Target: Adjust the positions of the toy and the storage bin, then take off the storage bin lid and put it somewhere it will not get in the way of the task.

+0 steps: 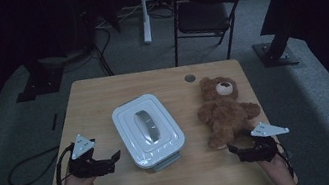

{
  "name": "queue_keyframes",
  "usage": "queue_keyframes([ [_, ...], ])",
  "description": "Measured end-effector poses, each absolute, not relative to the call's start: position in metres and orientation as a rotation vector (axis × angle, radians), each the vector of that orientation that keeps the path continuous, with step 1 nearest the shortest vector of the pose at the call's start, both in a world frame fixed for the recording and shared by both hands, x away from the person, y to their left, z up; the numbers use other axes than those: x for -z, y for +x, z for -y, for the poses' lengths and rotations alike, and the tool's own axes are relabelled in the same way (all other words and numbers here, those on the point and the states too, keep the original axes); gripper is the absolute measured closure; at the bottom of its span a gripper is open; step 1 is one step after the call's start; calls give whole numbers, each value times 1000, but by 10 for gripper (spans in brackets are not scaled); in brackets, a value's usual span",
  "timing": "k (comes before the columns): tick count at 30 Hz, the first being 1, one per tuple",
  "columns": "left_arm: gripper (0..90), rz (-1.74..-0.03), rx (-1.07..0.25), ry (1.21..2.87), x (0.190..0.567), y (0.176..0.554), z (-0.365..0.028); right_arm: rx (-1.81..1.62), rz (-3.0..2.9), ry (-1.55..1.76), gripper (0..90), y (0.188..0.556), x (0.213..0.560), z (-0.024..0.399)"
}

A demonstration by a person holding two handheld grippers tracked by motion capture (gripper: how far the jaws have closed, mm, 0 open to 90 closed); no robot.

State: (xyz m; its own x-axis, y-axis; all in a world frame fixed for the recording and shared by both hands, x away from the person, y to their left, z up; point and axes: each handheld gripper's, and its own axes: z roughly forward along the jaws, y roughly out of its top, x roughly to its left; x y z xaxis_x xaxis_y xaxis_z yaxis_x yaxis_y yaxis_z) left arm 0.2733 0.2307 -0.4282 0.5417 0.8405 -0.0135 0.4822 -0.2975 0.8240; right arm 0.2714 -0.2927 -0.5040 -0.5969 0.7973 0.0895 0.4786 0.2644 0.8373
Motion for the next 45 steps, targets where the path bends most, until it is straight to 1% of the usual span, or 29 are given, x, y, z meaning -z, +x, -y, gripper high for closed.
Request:
queue_keyframes([
  [5,18,-1059,-544,1957,425,276,-226,-1243,-2226,1149,139,262,527,302],
  [11,18,-1042,-536,1971,422,276,-219,-1258,-2236,1175,139,262,543,306],
  [14,18,-1052,-534,1984,420,280,-210,-1215,-2268,1182,144,265,554,304],
  [25,18,-990,-507,2021,407,293,-179,-1183,-2285,1235,144,269,555,304],
  [35,18,-1009,-460,2021,407,307,-163,-1090,-2290,1235,143,270,556,299],
  [45,18,-1025,-444,2042,406,321,-141,-1033,-2293,1211,133,269,556,294],
])
